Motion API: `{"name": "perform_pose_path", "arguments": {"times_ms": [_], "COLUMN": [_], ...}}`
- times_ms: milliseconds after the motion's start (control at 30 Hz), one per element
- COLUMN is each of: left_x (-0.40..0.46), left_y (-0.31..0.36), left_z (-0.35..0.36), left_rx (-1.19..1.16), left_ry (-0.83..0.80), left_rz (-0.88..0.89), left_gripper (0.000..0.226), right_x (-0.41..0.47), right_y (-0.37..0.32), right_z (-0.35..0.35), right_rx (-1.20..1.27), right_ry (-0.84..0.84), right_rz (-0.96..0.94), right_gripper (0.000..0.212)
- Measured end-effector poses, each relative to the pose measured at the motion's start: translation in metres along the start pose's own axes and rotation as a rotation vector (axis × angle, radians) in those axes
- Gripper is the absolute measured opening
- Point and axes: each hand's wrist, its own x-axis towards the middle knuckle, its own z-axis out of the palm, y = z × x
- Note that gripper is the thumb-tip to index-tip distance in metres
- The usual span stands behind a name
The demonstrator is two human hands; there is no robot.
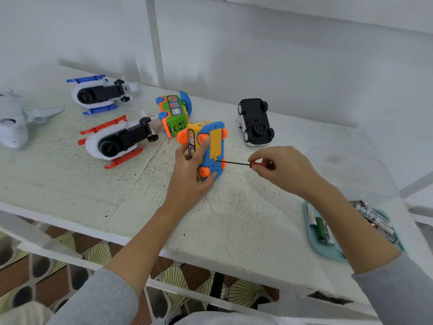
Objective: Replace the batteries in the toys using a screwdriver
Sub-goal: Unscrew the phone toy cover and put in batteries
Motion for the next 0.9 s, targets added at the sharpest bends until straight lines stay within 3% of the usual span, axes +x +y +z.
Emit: {"name": "perform_pose_path", "arguments": {"times_ms": [900], "left_x": [-0.0006], "left_y": [0.0045], "left_z": [-0.0021], "left_rx": [-0.011], "left_ry": [-0.016], "left_rz": [-0.009], "left_gripper": [0.087], "right_x": [0.001], "right_y": [0.0015], "right_z": [-0.0013], "right_rx": [0.018], "right_ry": [0.031], "right_rz": [-0.008], "right_gripper": [0.019]}}
